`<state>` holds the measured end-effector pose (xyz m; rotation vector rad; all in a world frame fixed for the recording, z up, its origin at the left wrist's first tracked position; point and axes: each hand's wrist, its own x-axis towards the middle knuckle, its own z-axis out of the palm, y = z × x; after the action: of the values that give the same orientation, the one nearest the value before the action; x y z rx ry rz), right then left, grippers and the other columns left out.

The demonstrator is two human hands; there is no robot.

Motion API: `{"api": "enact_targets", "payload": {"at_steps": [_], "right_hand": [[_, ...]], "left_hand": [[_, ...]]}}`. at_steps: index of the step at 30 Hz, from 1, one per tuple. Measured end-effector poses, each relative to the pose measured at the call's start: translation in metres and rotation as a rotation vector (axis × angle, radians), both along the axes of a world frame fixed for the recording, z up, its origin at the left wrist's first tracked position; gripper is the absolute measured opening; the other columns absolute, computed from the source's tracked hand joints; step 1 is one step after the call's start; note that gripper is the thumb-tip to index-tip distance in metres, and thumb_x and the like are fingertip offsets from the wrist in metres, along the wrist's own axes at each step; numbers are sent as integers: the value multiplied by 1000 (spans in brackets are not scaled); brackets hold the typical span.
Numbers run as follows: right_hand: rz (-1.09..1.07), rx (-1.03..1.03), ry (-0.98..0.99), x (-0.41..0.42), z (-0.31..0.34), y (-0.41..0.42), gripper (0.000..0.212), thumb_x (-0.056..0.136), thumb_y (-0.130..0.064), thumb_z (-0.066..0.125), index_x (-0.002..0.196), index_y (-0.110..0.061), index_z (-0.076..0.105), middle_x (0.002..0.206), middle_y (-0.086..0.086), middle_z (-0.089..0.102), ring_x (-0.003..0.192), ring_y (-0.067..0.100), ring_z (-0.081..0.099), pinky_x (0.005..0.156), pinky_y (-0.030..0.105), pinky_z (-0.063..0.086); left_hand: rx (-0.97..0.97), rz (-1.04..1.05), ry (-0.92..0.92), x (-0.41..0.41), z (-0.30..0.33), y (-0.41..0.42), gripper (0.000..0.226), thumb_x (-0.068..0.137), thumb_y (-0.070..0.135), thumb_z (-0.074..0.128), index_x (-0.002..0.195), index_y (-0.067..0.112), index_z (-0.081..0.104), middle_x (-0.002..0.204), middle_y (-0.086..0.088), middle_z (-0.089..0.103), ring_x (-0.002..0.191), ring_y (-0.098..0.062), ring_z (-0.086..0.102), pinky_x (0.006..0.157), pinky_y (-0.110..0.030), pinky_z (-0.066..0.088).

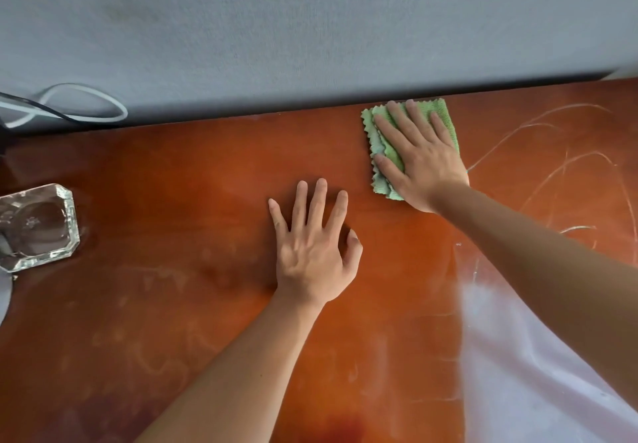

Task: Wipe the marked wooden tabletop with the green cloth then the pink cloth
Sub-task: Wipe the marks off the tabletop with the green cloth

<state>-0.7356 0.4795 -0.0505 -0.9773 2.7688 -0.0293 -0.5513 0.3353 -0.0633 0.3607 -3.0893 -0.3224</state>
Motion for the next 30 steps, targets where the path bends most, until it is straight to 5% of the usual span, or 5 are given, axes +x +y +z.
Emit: {"api": "enact_targets", "payload": {"at_steps": [10, 16, 30], "right_hand": [[-101, 4, -20, -24, 2, 48, 72, 99, -64, 8, 163, -31, 6, 171, -5, -1, 157, 17, -9, 127, 42, -6], [-92, -14, -9, 31, 2, 76, 70, 101, -63, 8, 163, -30, 4, 171, -4, -1, 157, 20, -9, 127, 45, -5], [-24, 14, 18, 53, -4, 94, 71, 102, -64, 6, 163, -27, 8, 171, 1, 3, 158, 25, -5, 127, 50, 2]], "left_hand": [[-6, 31, -11, 0, 3, 3, 60, 95, 50, 44, 150, 26, 49, 162, -9, 36, 153, -34, 27, 120, -69, 16], [16, 68, -34, -3, 13, 10, 63, 95, 49, 35, 148, 21, 50, 161, -13, 38, 152, -37, 27, 120, -68, 15], [-7, 25, -36, -7, 2, 103, 59, 101, 42, 33, 152, 17, 44, 165, -10, 30, 155, -32, 20, 121, -64, 16]]}}
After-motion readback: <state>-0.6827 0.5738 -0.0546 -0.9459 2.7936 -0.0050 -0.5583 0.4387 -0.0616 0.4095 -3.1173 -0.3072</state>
